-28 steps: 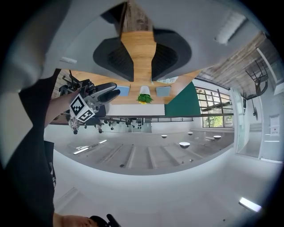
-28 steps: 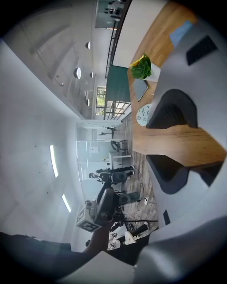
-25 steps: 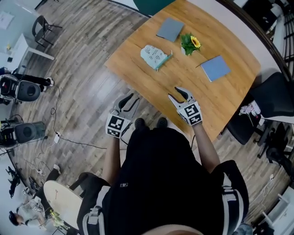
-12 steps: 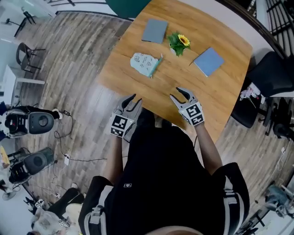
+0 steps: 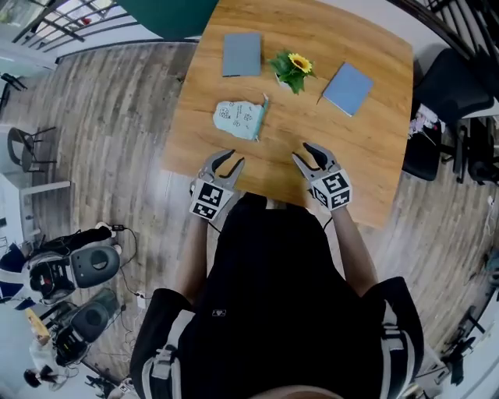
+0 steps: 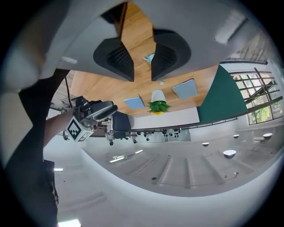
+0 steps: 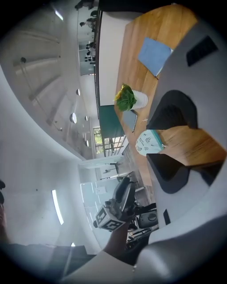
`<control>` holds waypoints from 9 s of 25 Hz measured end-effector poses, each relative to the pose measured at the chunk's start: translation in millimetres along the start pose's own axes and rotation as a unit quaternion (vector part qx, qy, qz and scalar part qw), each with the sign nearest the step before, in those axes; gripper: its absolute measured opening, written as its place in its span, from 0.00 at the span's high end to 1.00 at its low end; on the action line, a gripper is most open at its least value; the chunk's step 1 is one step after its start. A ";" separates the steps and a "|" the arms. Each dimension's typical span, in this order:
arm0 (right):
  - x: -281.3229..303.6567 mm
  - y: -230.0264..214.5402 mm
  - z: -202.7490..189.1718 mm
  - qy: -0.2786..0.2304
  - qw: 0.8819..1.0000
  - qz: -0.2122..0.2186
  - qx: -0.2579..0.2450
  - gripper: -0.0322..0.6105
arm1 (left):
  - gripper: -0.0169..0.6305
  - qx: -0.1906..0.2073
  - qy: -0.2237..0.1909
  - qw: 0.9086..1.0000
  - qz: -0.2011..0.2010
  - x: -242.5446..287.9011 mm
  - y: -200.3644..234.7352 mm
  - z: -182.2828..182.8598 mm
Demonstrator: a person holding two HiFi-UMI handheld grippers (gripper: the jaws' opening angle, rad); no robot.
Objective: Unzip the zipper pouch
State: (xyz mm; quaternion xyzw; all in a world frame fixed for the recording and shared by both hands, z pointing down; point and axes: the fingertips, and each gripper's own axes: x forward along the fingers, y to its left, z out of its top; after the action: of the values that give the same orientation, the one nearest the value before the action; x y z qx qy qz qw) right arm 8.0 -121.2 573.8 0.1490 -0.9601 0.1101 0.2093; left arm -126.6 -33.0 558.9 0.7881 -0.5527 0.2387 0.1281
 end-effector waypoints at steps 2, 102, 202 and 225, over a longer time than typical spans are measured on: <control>7.5 1.5 1.5 0.001 1.000 -0.010 0.001 0.68 | 0.78 0.005 0.007 1.000 -0.013 6.2 4.9 -8.9; 50.9 32.7 -8.5 0.042 0.996 -0.067 0.047 0.81 | 0.96 0.169 0.111 0.957 -0.207 116.4 40.2 -69.0; 71.4 48.0 30.2 0.029 0.997 -0.068 -0.037 0.94 | 0.96 0.179 0.009 0.951 -0.252 61.6 -14.0 0.5; 63.1 37.0 30.3 0.013 0.996 -0.056 0.074 0.94 | 0.97 0.203 -0.017 0.940 -0.275 52.9 -25.7 12.2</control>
State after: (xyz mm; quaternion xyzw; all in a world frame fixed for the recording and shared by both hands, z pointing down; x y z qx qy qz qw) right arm -70.3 -110.1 568.8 0.2166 -0.9366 0.1706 0.2160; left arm -85.2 -72.3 577.5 0.9225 -0.2562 0.2882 0.0167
